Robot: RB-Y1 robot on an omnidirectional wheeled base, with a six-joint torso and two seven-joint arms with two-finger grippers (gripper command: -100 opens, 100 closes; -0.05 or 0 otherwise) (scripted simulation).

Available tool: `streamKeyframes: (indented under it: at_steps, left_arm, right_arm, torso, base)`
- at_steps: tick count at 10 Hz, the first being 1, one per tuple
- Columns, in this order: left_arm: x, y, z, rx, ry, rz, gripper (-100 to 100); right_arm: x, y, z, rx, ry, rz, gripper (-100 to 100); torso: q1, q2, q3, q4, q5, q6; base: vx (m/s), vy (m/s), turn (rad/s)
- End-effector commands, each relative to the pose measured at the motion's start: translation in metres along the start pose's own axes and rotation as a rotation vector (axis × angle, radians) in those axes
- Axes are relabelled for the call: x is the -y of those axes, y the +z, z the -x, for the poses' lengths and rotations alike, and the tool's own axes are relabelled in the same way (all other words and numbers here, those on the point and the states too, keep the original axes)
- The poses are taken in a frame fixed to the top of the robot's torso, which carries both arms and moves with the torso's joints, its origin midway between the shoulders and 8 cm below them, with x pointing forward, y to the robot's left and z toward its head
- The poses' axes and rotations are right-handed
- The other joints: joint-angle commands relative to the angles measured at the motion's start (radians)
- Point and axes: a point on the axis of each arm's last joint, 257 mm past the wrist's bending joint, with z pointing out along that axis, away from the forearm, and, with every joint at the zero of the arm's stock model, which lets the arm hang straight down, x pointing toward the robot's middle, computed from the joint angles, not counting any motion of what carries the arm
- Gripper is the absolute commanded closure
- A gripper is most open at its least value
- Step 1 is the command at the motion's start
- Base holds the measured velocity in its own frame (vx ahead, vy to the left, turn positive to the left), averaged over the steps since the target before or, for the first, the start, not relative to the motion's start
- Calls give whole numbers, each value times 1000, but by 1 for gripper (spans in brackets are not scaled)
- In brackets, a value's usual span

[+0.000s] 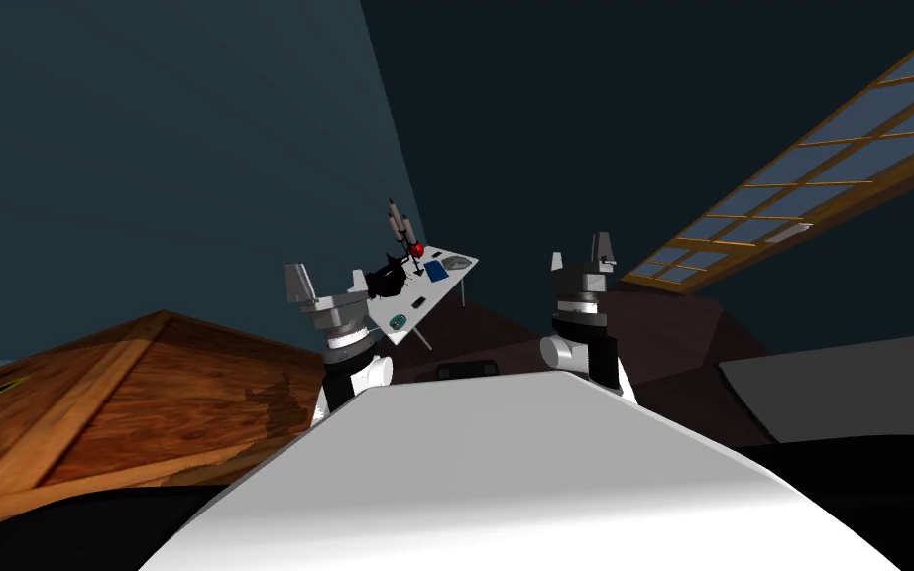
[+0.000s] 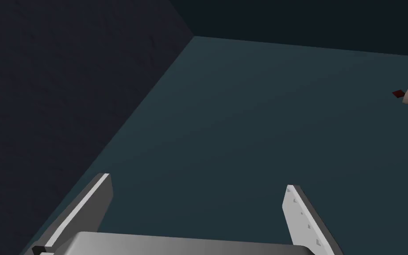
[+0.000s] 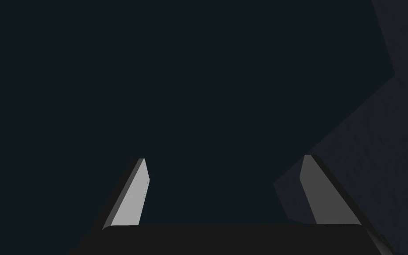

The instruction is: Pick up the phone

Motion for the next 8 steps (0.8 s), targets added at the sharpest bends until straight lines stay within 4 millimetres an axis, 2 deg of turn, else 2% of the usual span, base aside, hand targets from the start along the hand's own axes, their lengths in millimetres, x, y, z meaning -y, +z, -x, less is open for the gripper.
streamKeyframes:
  at_steps: [1,5,8]
  left_arm:
    - [-1,-2,-3,-35,23,5,-100]
    - [-5,-17,-10,-161,132,28,-100]
    - [-15,-36,-13,-282,248,61,-100]
  right_arm:
    - [0,0,0,0,0,0,0]
    - [0,0,0,0,0,0,0]
    - [0,0,0,0,0,0,0]
  torso:
    - [0,0,0,0,0,0]
    - [-1,-3,-2,-1,0,0]
    - [-1,-5,-3,-1,0,0]
  base:
    - [13,-5,-47]
    - [46,-14,-92]
    - [84,-29,-128]
